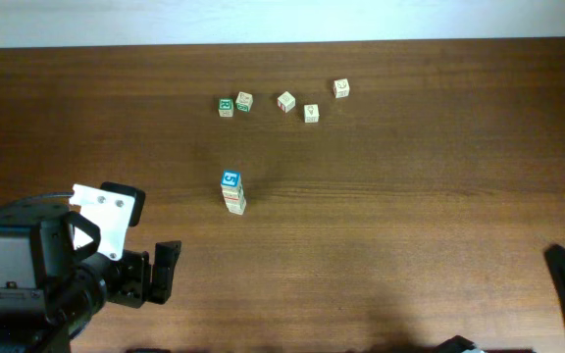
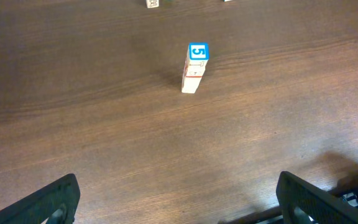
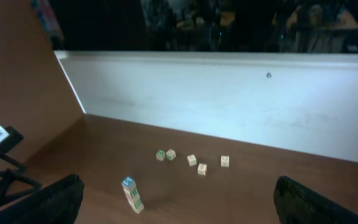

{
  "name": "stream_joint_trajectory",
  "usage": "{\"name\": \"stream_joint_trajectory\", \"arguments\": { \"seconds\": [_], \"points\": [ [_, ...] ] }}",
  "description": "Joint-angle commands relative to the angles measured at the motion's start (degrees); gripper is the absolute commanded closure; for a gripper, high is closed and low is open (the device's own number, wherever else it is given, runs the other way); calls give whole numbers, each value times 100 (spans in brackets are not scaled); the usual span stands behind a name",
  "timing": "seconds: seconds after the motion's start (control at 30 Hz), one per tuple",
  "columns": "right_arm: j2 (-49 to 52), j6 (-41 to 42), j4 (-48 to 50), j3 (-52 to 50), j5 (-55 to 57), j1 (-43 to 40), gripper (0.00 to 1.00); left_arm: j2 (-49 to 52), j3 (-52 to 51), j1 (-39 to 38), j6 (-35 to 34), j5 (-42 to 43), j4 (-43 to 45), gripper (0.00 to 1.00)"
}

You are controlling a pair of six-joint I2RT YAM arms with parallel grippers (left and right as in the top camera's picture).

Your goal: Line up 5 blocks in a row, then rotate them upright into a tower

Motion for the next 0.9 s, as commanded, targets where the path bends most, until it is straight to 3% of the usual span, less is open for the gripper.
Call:
{"name": "stream_joint_trajectory", "arguments": {
  "seconds": [0.0,0.17,0.33,0.5,0.67,0.8,0.87],
  "points": [
    [-212,-280,-35,7,323,-9,2,-2,48,28,94,-42,-11,1],
    [-271,-286,-35,-293,955,-9,2,-2,48,28,94,-42,-11,0],
    [-326,-284,345,-2055,1672,-175,2,-2,48,28,94,-42,-11,1],
    [-1611,-302,3460,-5871,942,-1106,2,-2,48,28,94,-44,-11,1],
    [-3768,-297,6496,-10085,-149,-1867,1,-2,48,28,94,-44,-11,1],
    [-5233,-295,8153,-12719,-249,-2037,2,-2,48,28,94,-44,-11,1],
    [-5676,-295,8730,-13540,-247,-2035,2,-2,48,28,94,-44,-11,1]
  ]
}}
